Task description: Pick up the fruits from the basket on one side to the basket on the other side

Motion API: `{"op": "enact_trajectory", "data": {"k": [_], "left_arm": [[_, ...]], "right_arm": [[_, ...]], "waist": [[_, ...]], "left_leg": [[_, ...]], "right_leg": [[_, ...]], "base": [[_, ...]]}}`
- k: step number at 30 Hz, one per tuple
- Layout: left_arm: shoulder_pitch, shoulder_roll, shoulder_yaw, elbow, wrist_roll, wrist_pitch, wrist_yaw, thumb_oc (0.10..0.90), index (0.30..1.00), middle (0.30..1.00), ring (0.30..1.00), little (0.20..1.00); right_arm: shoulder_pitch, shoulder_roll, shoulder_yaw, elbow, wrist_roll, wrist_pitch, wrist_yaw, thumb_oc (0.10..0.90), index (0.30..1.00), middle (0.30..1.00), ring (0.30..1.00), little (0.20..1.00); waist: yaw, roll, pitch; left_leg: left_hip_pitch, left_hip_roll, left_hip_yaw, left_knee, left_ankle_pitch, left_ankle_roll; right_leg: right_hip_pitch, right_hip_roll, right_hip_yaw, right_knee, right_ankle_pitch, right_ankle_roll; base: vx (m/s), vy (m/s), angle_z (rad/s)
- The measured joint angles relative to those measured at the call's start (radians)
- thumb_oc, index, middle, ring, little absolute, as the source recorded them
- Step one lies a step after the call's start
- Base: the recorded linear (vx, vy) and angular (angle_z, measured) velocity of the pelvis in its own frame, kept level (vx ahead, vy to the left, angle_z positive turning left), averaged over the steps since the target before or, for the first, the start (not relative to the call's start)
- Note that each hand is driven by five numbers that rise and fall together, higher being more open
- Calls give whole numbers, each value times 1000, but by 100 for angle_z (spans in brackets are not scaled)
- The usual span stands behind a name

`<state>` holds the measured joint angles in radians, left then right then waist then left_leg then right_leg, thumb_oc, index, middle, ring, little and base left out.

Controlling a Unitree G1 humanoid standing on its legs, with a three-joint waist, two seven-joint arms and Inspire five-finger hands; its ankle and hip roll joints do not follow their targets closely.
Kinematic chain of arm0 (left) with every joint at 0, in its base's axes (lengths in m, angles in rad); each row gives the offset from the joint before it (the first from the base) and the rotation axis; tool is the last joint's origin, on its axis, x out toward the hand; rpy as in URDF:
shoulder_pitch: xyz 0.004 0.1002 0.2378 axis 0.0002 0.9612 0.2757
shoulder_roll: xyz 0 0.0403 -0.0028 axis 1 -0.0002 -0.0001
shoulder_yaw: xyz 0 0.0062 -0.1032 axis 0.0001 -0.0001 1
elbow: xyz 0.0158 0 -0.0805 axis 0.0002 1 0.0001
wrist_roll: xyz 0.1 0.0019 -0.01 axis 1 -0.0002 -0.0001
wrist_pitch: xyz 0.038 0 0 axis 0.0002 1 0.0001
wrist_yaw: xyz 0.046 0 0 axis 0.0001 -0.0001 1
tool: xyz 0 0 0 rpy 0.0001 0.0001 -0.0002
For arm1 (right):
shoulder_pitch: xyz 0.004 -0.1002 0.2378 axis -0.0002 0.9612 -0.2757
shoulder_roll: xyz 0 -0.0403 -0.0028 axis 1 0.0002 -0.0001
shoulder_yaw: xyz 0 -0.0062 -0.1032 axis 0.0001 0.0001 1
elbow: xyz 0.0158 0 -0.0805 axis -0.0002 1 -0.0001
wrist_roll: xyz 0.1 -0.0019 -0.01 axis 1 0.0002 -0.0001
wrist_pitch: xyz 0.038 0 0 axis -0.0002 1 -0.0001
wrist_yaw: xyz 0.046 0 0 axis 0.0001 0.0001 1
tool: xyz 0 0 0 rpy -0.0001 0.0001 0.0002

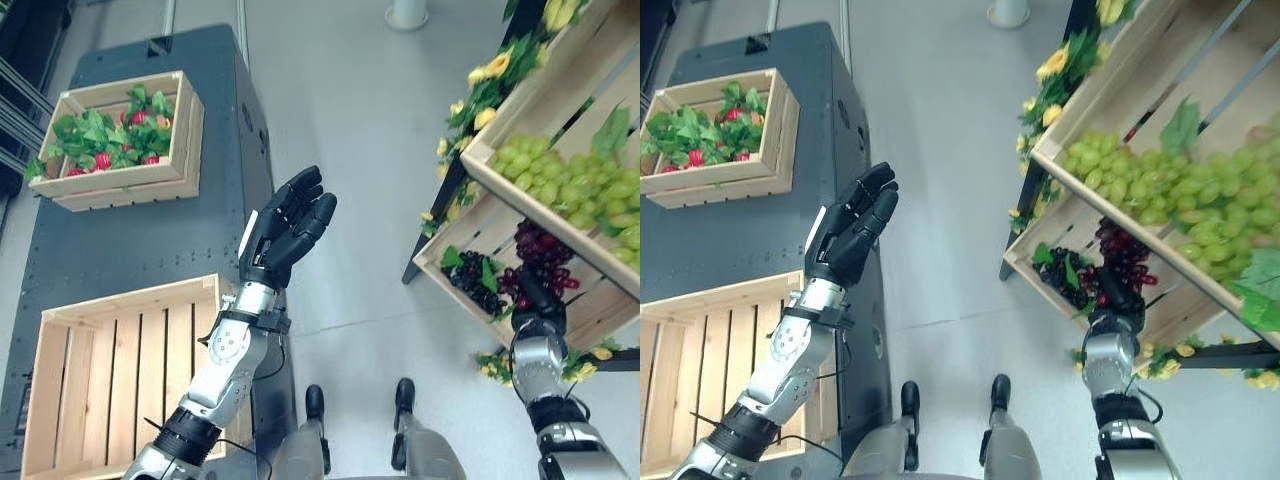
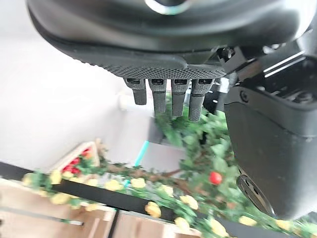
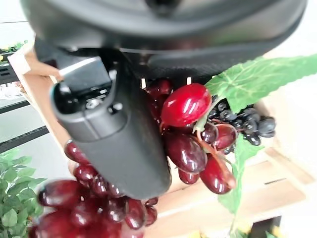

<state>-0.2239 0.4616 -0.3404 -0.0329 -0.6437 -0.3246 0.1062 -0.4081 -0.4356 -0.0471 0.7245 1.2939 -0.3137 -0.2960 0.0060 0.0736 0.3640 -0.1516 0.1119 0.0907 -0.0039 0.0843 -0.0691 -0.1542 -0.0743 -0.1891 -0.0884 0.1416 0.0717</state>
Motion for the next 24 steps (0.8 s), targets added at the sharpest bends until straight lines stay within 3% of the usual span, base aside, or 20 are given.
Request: {"op": "enact_trajectory", "data": {"k": [1,4,6,12,14,24], "left_arm": [[-23,3,-6,2,-5,0,0,800,900,900,900,900],[-50,9,-16,7,-21,-5,-5,800,900,900,900,900],[-92,29,-39,29,-35,-8,-5,800,900,900,900,900],[-117,31,-52,58,-38,-13,-5,800,900,900,900,900],[-128,34,-63,61,-38,-26,-5,800,900,900,900,900],[-137,41,-87,66,-38,-35,-8,800,900,900,900,900]], "right_arm": [[-38,-8,-20,7,11,-2,0,400,300,300,300,300],[-97,-25,-29,42,13,-20,-1,400,300,300,300,300],[-139,-35,-35,58,14,-26,-5,400,300,300,300,300],[-154,-35,-35,69,14,-26,-9,400,300,300,300,300],[-155,-37,-34,70,12,-26,-17,800,900,900,900,900],[-168,-56,-36,100,-8,-59,-170,800,900,900,900,900]], "waist": [[0,3,40],[5,3,77],[10,1,134],[12,-11,152],[12,-17,157],[13,-26,162]], "left_leg": [[-13,1,-3,9,1,-1],[-66,2,-7,37,-1,-1],[-83,2,-9,51,-3,-1],[-137,1,-21,72,-7,0],[-143,1,-27,77,-7,0],[-147,0,-32,82,-7,1]], "right_leg": [[-5,1,-6,0,4,-3],[-48,0,-10,12,9,-6],[-61,0,-14,22,10,-8],[-99,-2,-20,26,11,-8],[-101,-2,-23,27,11,-8],[-104,-5,-32,37,10,-8]], "base": [[-110,-55,14],[-73,-61,6],[-38,-84,6],[-24,-41,5],[-10,-21,6],[-4,-4,2]]}}
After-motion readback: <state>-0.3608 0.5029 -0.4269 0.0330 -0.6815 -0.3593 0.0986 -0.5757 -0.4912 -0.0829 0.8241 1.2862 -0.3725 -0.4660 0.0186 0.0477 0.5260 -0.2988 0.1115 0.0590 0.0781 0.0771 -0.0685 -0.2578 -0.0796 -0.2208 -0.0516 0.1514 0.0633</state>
